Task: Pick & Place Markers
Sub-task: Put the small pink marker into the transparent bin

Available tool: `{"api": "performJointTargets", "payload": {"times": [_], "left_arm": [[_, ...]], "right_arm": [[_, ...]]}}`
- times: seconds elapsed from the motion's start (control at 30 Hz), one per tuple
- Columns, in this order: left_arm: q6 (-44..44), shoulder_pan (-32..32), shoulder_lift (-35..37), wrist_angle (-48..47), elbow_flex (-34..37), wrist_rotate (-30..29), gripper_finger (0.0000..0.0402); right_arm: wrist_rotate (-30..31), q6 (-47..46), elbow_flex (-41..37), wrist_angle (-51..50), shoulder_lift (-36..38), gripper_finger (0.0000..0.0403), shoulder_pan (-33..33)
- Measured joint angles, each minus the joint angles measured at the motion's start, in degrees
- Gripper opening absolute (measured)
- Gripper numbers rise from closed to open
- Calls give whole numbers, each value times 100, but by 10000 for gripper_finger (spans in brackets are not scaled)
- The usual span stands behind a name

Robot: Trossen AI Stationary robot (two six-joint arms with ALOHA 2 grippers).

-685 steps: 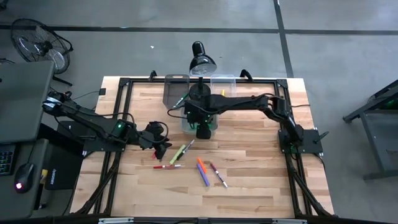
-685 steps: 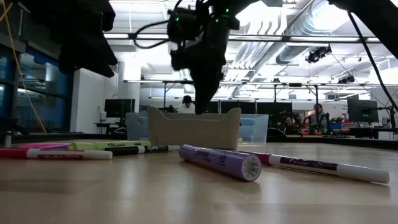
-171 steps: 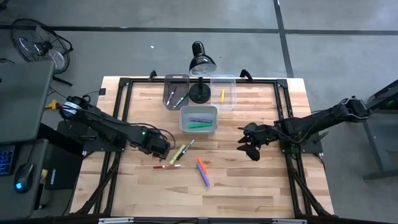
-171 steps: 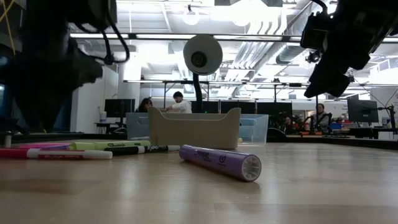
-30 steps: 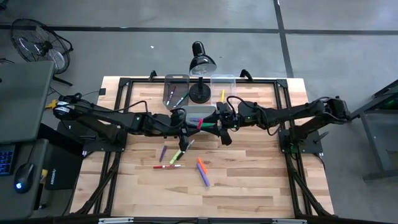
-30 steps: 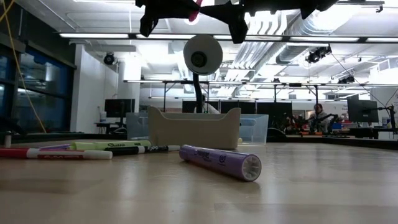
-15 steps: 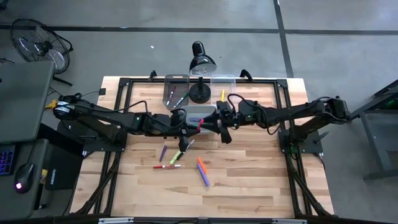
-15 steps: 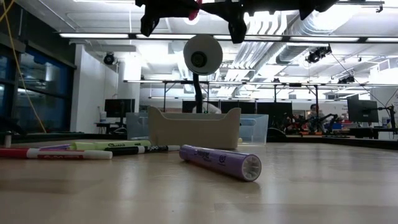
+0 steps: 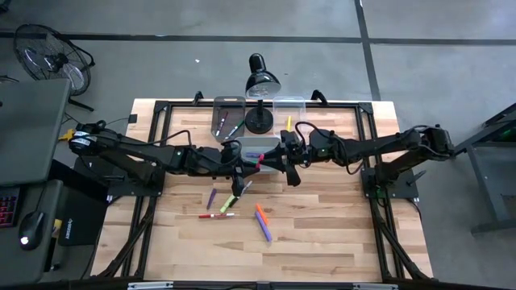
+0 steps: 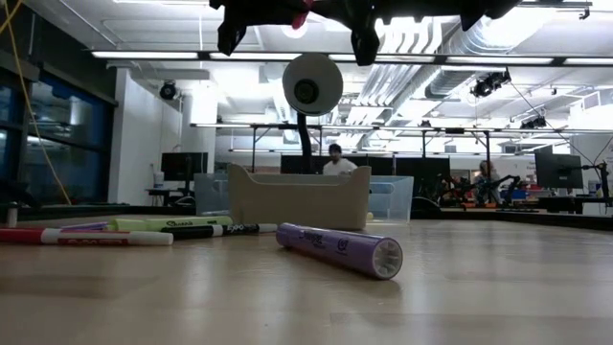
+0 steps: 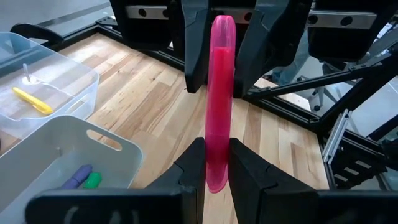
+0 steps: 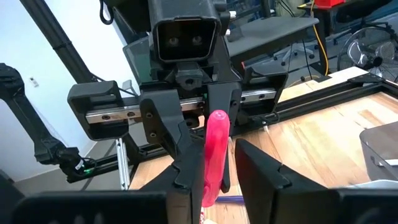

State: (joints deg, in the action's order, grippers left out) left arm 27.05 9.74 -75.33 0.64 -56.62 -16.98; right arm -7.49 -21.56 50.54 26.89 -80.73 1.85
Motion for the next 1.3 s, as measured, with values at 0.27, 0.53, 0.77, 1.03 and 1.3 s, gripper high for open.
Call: {"api": "performJointTargets", "payload": {"times": [0.27,0.53,0.77,1.03,1.3], "left_arm": [[2,0,0,0,0,-3,48],[2,0,4,0,0,-6,48],[2,0,4,10,0,-3,48],[4,2,4,-4,0,16,48],[-90,-1,4,-15,2,-6,48]], "right_arm": [[-19,29,0,13,0,52,13],[-18,106,-2,67,0,26,13],[-37,105,-2,103,-2,49,15],[-135,-82,-4,352,-64,71,53],[-449,-377,-4,754,-475,91,98]]}}
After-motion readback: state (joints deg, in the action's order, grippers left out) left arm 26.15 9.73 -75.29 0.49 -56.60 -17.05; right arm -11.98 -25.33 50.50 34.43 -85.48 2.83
